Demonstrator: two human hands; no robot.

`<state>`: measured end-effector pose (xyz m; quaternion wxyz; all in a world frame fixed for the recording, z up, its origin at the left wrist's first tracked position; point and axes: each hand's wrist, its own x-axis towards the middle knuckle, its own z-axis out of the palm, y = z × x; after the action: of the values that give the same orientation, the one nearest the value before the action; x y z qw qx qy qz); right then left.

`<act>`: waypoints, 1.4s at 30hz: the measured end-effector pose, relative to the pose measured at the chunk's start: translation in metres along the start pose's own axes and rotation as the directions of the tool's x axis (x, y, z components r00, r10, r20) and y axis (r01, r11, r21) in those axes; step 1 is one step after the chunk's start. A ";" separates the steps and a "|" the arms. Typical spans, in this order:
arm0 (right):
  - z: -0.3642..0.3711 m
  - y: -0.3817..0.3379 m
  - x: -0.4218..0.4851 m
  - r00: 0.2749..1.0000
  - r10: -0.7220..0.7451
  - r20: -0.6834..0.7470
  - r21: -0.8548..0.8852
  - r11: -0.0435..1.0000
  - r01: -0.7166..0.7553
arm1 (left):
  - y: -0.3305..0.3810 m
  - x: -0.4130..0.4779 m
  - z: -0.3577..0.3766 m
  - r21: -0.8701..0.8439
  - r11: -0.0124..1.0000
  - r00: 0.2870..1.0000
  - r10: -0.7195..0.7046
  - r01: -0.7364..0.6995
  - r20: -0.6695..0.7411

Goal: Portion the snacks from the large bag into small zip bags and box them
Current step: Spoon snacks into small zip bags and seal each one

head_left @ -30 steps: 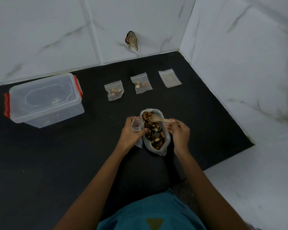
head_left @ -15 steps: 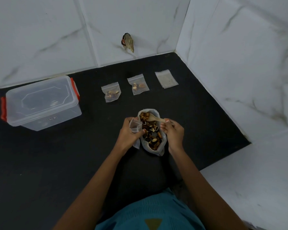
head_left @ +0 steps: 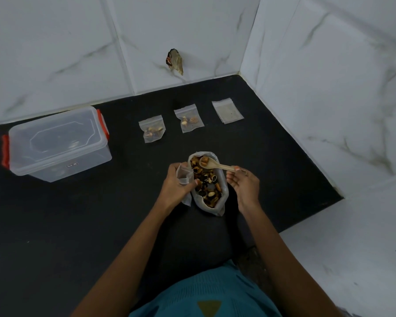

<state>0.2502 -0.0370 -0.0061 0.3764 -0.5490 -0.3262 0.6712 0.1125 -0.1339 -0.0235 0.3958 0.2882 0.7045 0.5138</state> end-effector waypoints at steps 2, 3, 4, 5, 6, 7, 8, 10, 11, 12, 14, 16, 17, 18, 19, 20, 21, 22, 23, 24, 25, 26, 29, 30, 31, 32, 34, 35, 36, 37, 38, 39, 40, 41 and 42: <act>-0.003 -0.003 -0.002 1.000 0.003 0.004 0.000 1.000 -0.003 | -0.001 0.000 -0.001 0.007 1.000 1.000 0.013 -0.012 -0.010; -0.005 -0.004 -0.004 1.000 -0.002 0.010 -0.002 1.000 0.002 | -0.001 -0.001 -0.001 0.014 1.000 1.000 0.019 -0.019 -0.018; -0.007 -0.005 -0.006 1.000 -0.010 0.019 -0.003 1.000 0.010 | -0.001 -0.001 -0.001 0.017 1.000 0.999 0.026 -0.026 -0.027; -0.009 -0.007 -0.008 0.999 -0.020 0.029 -0.003 1.000 0.020 | -0.001 -0.002 -0.001 0.020 0.999 0.999 0.033 -0.032 -0.035; -0.011 -0.009 -0.010 0.999 -0.030 0.038 -0.004 1.000 0.030 | 0.000 -0.003 -0.001 0.023 0.999 0.998 0.040 -0.039 -0.042; -0.013 -0.011 -0.013 0.998 -0.038 0.047 -0.006 0.999 0.038 | 0.000 -0.004 -0.001 0.028 0.998 0.998 0.048 -0.047 -0.048; -0.015 -0.013 -0.016 0.997 -0.043 0.058 -0.005 0.999 0.044 | 0.000 -0.005 0.000 0.033 0.998 0.997 0.056 -0.055 -0.053; -0.018 -0.018 -0.022 0.995 -0.051 0.082 -0.001 0.999 0.051 | 0.001 -0.007 0.002 0.033 0.997 0.996 0.070 -0.069 -0.057; -0.019 -0.021 -0.026 0.994 -0.055 0.094 0.002 0.999 0.055 | 0.002 -0.008 0.003 0.034 0.996 0.995 0.080 -0.078 -0.058; -0.019 -0.023 -0.030 0.993 -0.058 0.107 0.007 0.998 0.058 | 0.004 -0.009 0.004 0.036 0.996 0.994 0.088 -0.087 -0.057; -0.018 -0.029 -0.038 0.989 -0.067 0.132 0.023 0.998 0.064 | 0.008 -0.012 0.005 0.044 0.994 0.993 0.105 -0.103 -0.055; -0.017 -0.035 -0.046 0.983 -0.086 0.159 0.027 0.996 0.083 | 0.012 -0.014 0.007 0.053 0.990 0.990 0.130 -0.127 -0.052; -0.017 -0.037 -0.050 0.979 -0.101 0.176 0.022 0.995 0.099 | 0.015 -0.015 0.008 0.055 0.989 0.989 0.138 -0.135 -0.051; -0.017 -0.039 -0.055 0.973 -0.119 0.197 0.014 0.993 0.119 | 0.018 -0.016 0.010 0.055 0.988 0.988 0.146 -0.143 -0.052; -0.017 -0.041 -0.059 0.966 -0.140 0.216 -0.001 0.990 0.143 | 0.021 -0.018 0.011 0.054 0.987 0.986 0.155 -0.152 -0.055; -0.017 -0.042 -0.063 0.959 -0.165 0.232 -0.022 0.984 0.174 | 0.023 -0.019 0.012 0.052 0.986 0.985 0.164 -0.161 -0.058; -0.017 -0.043 -0.066 0.950 -0.198 0.244 -0.056 0.974 0.217 | 0.025 -0.020 0.013 0.055 0.984 0.983 0.172 -0.169 -0.062; -0.017 -0.043 -0.070 0.937 -0.242 0.254 -0.103 0.956 0.274 | 0.027 -0.022 0.014 0.059 0.983 0.981 0.180 -0.176 -0.066; -0.017 -0.043 -0.072 0.917 -0.300 0.263 -0.160 0.924 0.348 | 0.029 -0.023 0.015 0.063 0.982 0.980 0.185 -0.181 -0.070; -0.017 -0.042 -0.075 0.887 -0.369 0.279 -0.218 0.875 0.432 | 0.030 -0.025 0.015 0.065 0.981 0.979 0.188 -0.183 -0.076; -0.016 -0.041 -0.077 0.846 -0.439 0.304 -0.274 0.810 0.519 | 0.031 -0.026 0.016 0.069 0.980 0.978 0.194 -0.188 -0.082; -0.016 -0.040 -0.079 0.795 -0.500 0.342 -0.313 0.737 0.599 | 0.032 -0.027 0.017 0.073 0.978 0.975 0.202 -0.196 -0.087; -0.017 -0.038 -0.084 0.578 -0.646 0.499 -0.375 0.440 0.816 | 0.034 -0.033 0.020 0.087 0.972 0.970 0.225 -0.217 -0.095; -0.018 -0.037 -0.084 0.500 -0.664 0.556 -0.373 0.339 0.864 | 0.035 -0.034 0.021 0.085 0.974 0.971 0.218 -0.211 -0.094; -0.018 -0.037 -0.084 0.441 -0.667 0.600 -0.367 0.261 0.893 | 0.035 -0.036 0.021 0.084 0.975 0.972 0.213 -0.206 -0.095; -0.018 -0.036 -0.085 0.397 -0.667 0.631 -0.360 0.202 0.911 | 0.036 -0.037 0.021 0.084 0.975 0.972 0.213 -0.205 -0.099; -0.018 -0.034 -0.087 0.347 -0.672 0.654 -0.353 0.134 0.926 | 0.038 -0.041 0.021 0.070 0.975 0.970 0.218 -0.212 -0.105; -0.018 -0.033 -0.088 0.338 -0.676 0.655 -0.347 0.128 0.929 | 0.039 -0.043 0.021 0.056 0.974 0.969 0.223 -0.218 -0.105; -0.018 -0.033 -0.088 0.334 -0.681 0.652 -0.339 0.133 0.931 | 0.039 -0.044 0.020 0.042 0.974 0.969 0.225 -0.221 -0.102; -0.019 -0.034 -0.089 0.333 -0.685 0.648 -0.333 0.139 0.933 | 0.040 -0.045 0.021 0.031 0.974 0.969 0.224 -0.222 -0.101; -0.020 -0.034 -0.089 0.334 -0.687 0.645 -0.329 0.145 0.933 | 0.039 -0.046 0.020 0.024 0.976 0.970 0.220 -0.219 -0.102; -0.020 -0.034 -0.089 0.336 -0.688 0.643 -0.326 0.151 0.933 | 0.039 -0.047 0.020 0.019 0.977 0.971 0.215 -0.215 -0.103; -0.020 -0.034 -0.089 0.342 -0.686 0.642 -0.321 0.164 0.933 | 0.038 -0.047 0.020 0.017 0.977 0.971 0.214 -0.213 -0.106; -0.020 -0.034 -0.089 0.362 -0.681 0.636 -0.318 0.196 0.928 | 0.037 -0.047 0.019 0.016 0.976 0.970 0.217 -0.216 -0.108; -0.020 -0.034 -0.089 0.398 -0.675 0.622 -0.317 0.248 0.916 | 0.036 -0.047 0.019 0.015 0.976 0.970 0.217 -0.217 -0.109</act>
<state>0.2851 -0.0964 0.0630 0.3960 -0.2542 -0.8245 0.3142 0.1532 -0.1518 0.0200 0.2973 0.3353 0.6904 0.5679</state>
